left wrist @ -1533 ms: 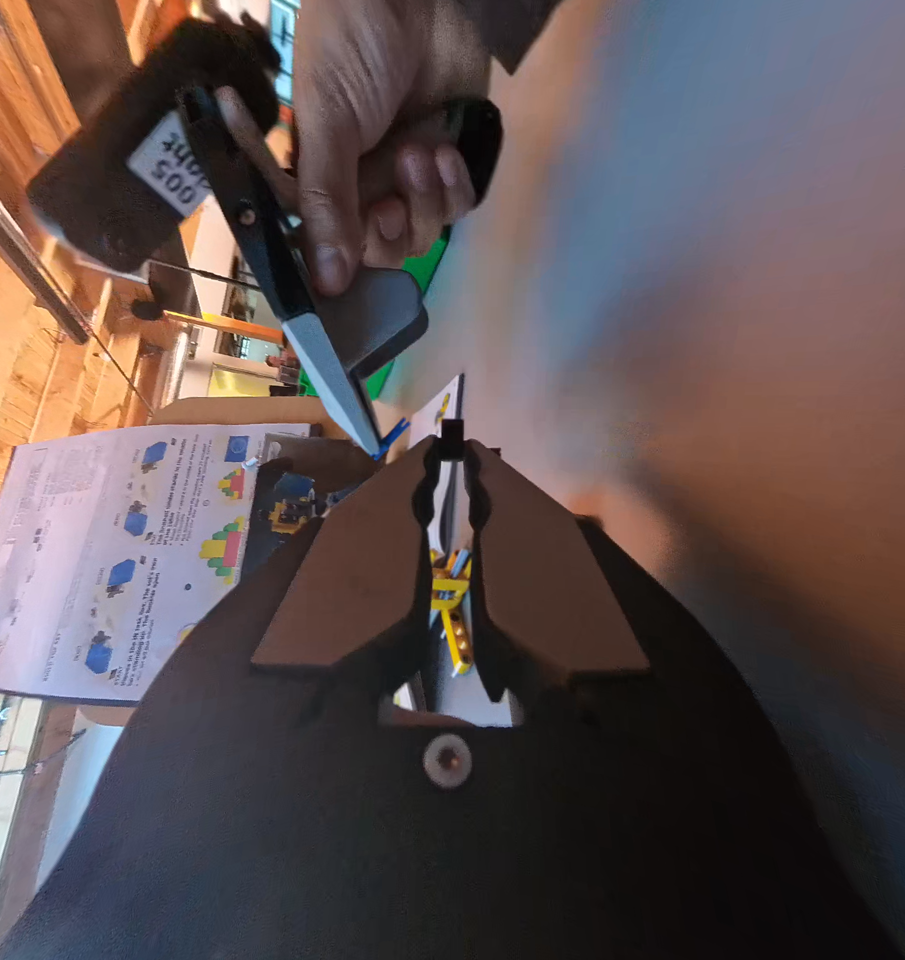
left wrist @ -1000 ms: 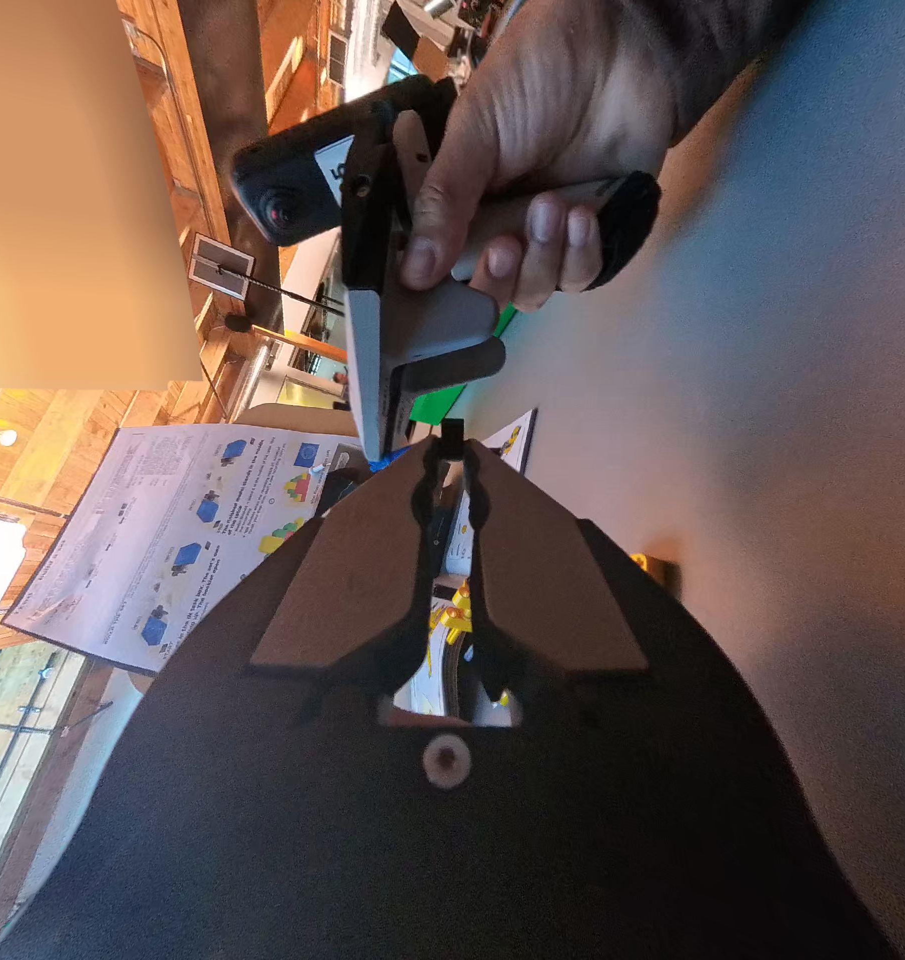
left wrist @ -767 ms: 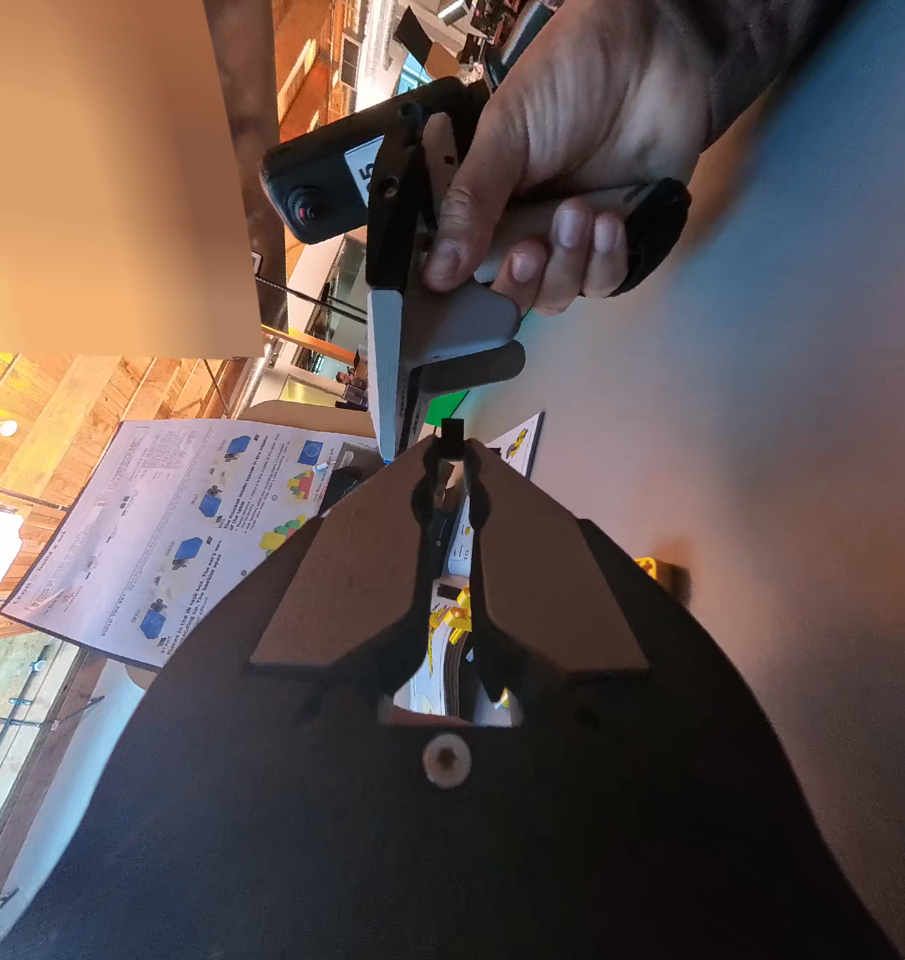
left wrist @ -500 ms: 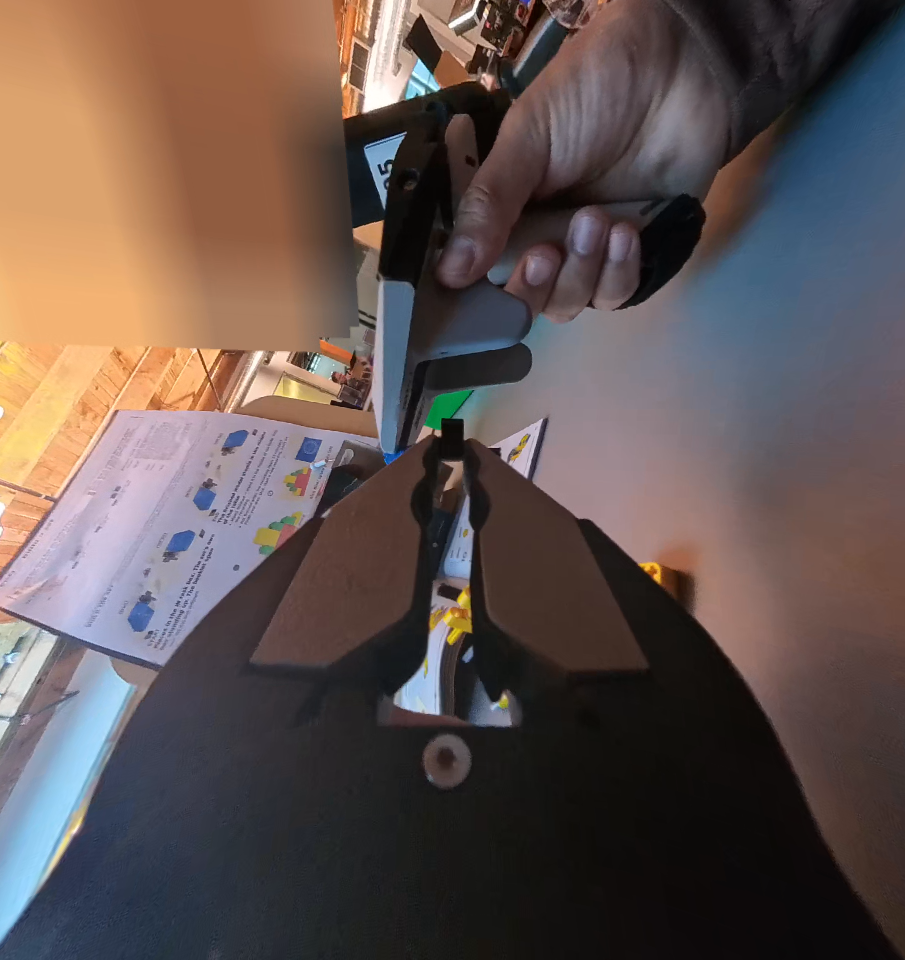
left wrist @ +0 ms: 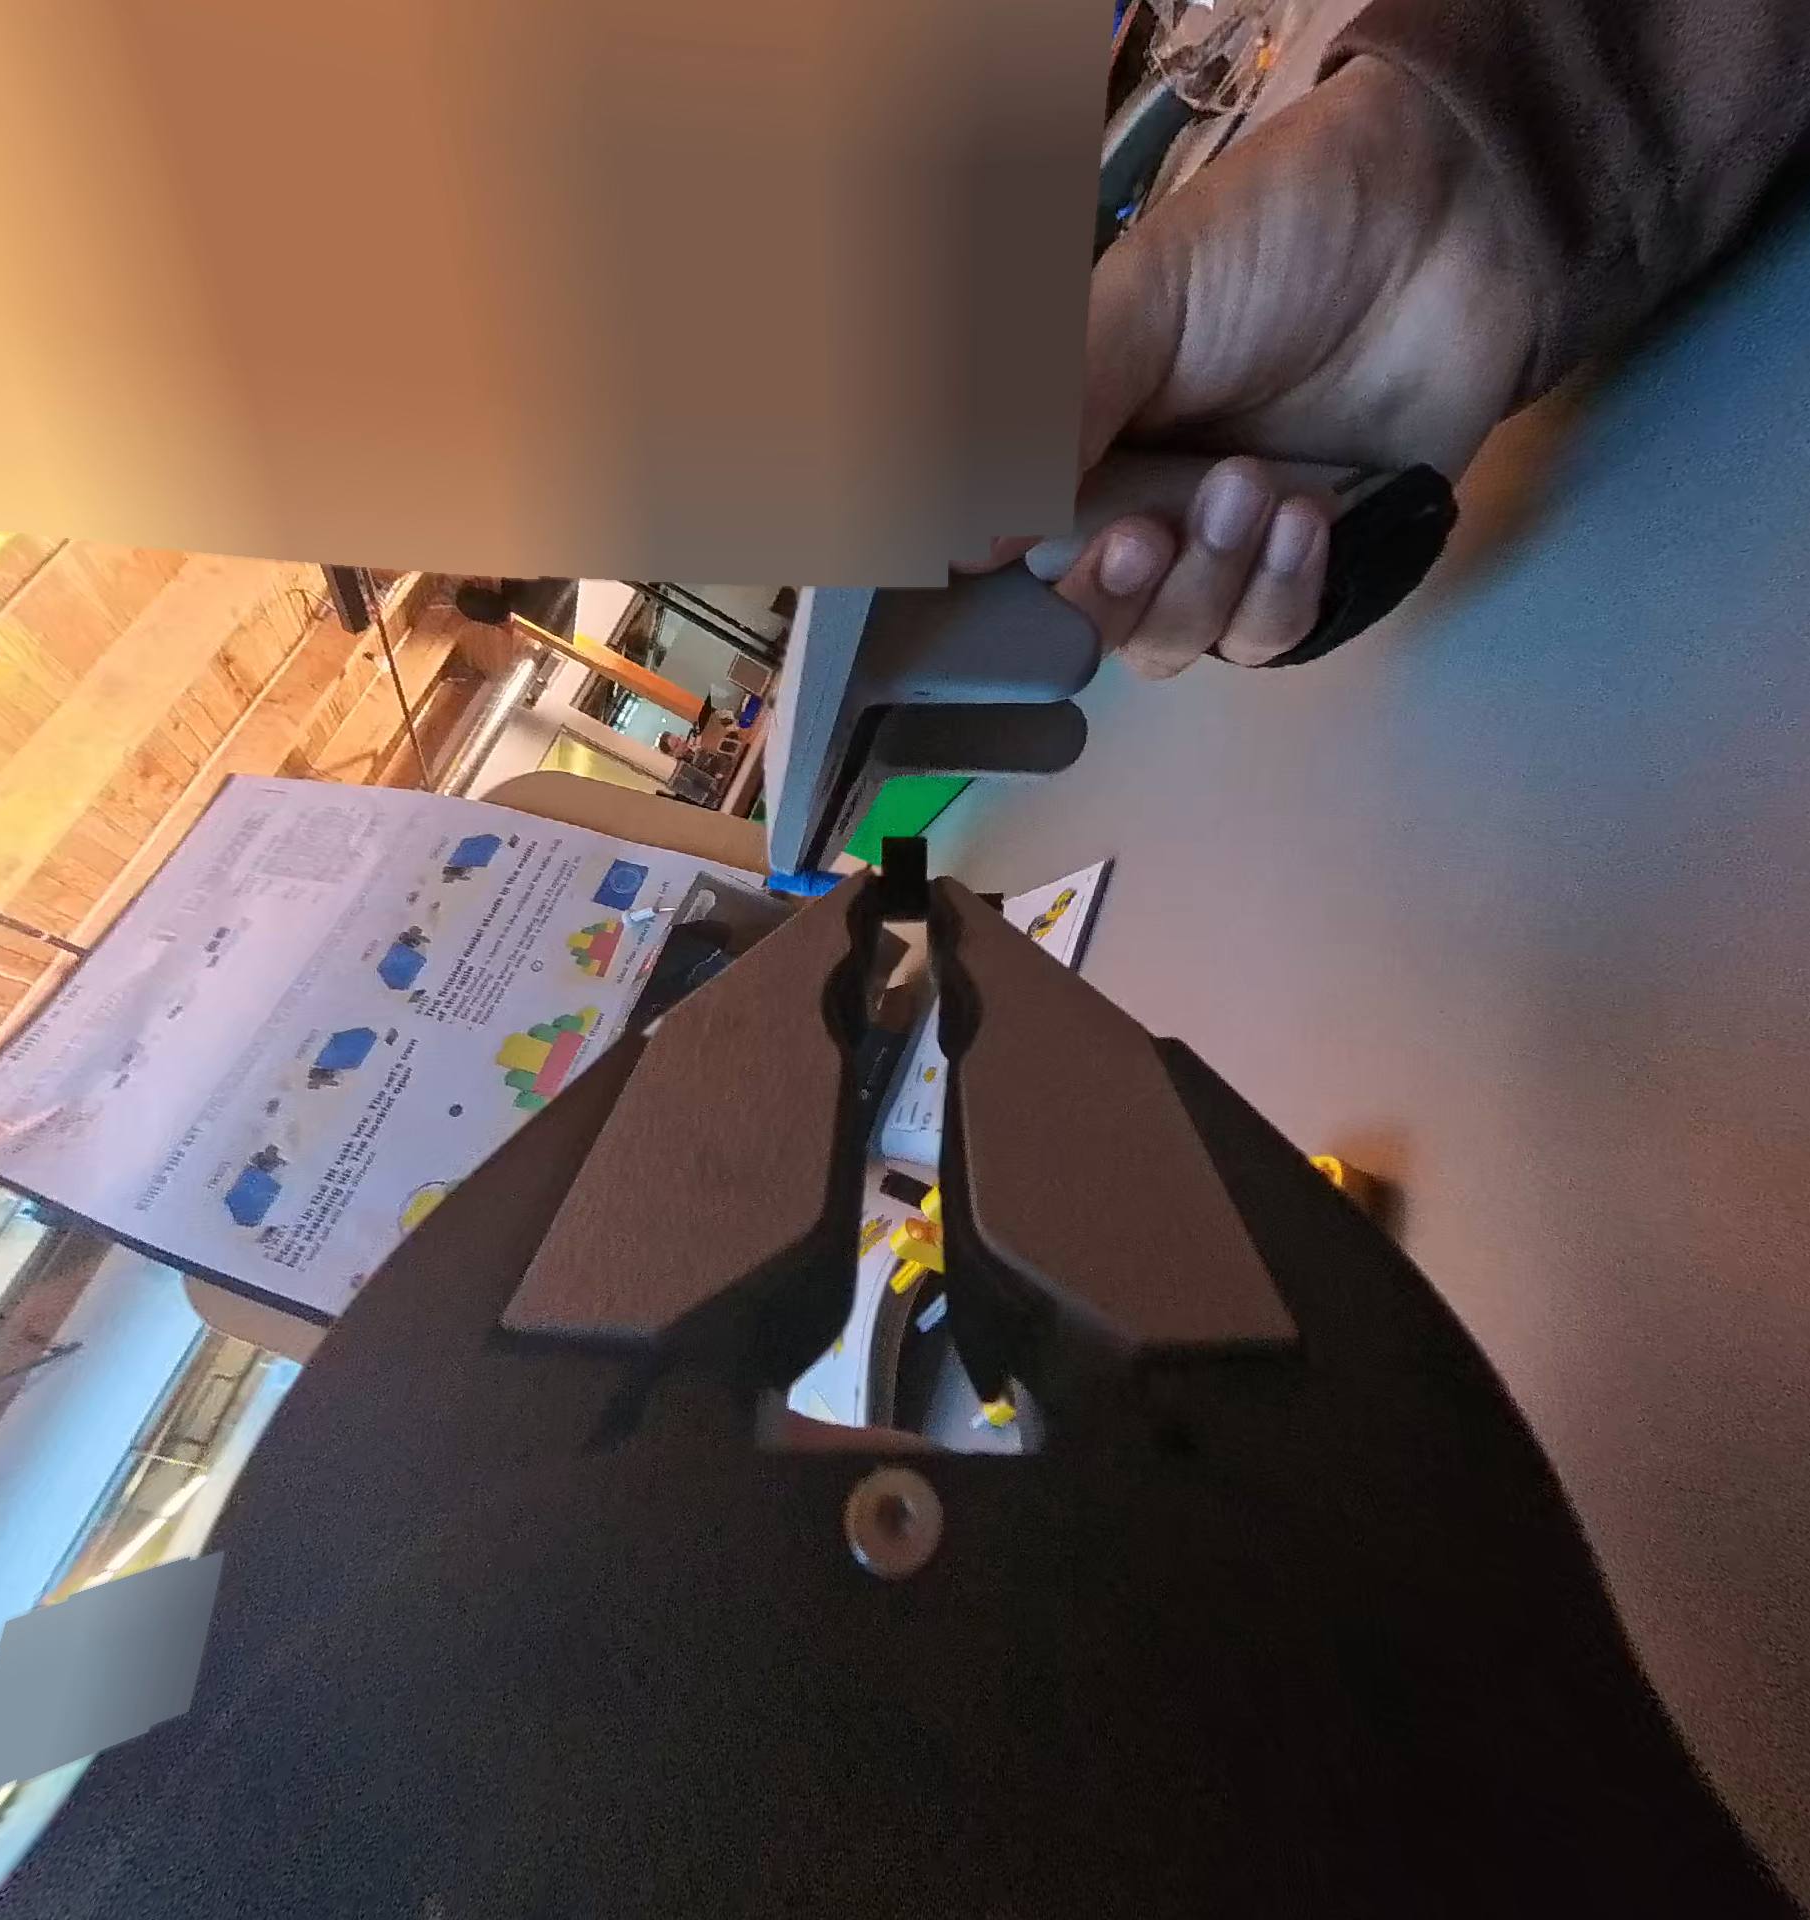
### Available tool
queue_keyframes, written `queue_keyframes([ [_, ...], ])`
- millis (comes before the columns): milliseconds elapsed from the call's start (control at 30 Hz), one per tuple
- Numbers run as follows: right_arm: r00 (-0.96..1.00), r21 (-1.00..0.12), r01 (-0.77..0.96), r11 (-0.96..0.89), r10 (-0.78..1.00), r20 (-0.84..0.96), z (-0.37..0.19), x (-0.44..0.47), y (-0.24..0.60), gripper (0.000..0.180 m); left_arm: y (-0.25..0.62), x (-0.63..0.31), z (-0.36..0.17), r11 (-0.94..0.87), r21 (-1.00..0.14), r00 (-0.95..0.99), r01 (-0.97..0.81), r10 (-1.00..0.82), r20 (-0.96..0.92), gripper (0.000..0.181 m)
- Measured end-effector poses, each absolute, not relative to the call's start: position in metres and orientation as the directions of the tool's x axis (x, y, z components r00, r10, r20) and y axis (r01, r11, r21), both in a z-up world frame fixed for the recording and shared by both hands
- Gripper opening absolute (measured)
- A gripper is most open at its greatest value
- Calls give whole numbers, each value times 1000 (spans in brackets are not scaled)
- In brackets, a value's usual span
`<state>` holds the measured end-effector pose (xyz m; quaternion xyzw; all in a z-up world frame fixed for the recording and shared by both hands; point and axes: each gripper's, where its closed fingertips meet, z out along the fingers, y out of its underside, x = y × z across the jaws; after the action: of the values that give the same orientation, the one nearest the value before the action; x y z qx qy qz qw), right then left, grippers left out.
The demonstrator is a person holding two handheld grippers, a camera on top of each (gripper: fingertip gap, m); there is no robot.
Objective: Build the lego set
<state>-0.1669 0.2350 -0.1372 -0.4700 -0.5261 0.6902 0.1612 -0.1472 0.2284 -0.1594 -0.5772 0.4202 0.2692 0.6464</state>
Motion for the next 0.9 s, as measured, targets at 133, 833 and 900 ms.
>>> queue_keyframes([
  [133,-502,-893,298,-337,741,-446,-143,-166,233,0,228,-145,-165,186,-526,500,-830,-170,-849,5],
  [833,-473,-909,384,-161,812,-343,-172,-154,237,0,229,-143,-174,160,-465,437,-871,-180,-881,5],
  [900,-466,-916,350,-196,812,-352,-167,-155,239,0,230,-149,-167,153,-494,471,-856,-163,-867,5],
])
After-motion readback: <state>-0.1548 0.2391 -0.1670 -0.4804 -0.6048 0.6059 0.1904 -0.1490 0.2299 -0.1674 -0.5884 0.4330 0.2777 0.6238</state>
